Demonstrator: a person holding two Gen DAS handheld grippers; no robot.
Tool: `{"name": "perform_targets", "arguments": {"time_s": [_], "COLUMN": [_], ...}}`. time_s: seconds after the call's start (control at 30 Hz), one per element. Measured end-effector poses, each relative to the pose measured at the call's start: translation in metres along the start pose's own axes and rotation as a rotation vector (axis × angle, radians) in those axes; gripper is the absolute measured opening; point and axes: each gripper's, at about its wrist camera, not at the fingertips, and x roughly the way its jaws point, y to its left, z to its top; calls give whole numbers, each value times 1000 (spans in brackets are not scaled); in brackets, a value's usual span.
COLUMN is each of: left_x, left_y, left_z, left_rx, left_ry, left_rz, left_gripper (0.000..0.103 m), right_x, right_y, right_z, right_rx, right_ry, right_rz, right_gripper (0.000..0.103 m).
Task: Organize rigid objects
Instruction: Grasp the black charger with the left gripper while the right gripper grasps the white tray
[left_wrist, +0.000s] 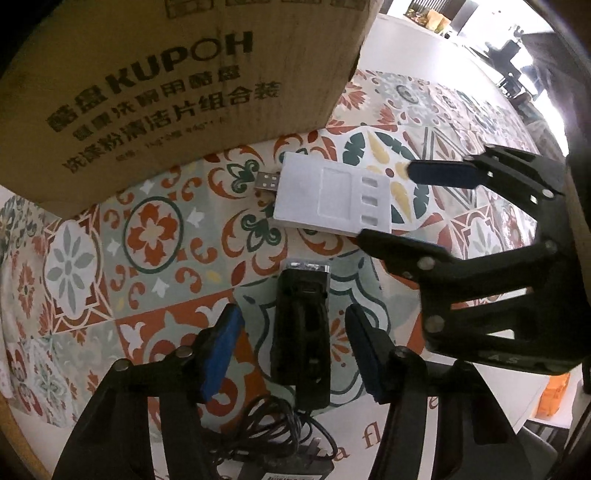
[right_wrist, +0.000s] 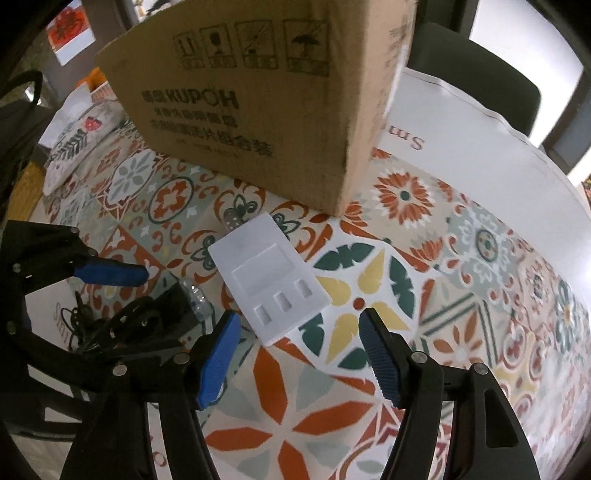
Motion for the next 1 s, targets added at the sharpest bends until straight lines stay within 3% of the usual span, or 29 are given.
{"name": "perform_targets", "arguments": {"time_s": [0.37,0.5,0.57,0.73,0.9,1.0], "left_x": [11,11,11,10,7,2], "left_y": [-1,6,12,23,38,42], "left_z": [12,15,16,14,8,4], "left_rx": [22,11,2,-31,-69,-87], "left_ry": [-21,-35,-37,-59,-70,-80], "left_rz": [16,27,18,-2,-10,-24], "left_gripper": [48,30,29,29,29,29], "right_x": [26,29,31,31,25,19], "right_y": [12,17,20,27,22,17], "right_z": [16,21,23,24,16,11], "right_rx": [-112,-131,-130,-98,15,102], "right_ry": [13,0,-12,-20,-9,-26], "right_rz": [20,17,13,-8,-66,-58], "right_gripper": [68,68,67,55,53,52]}}
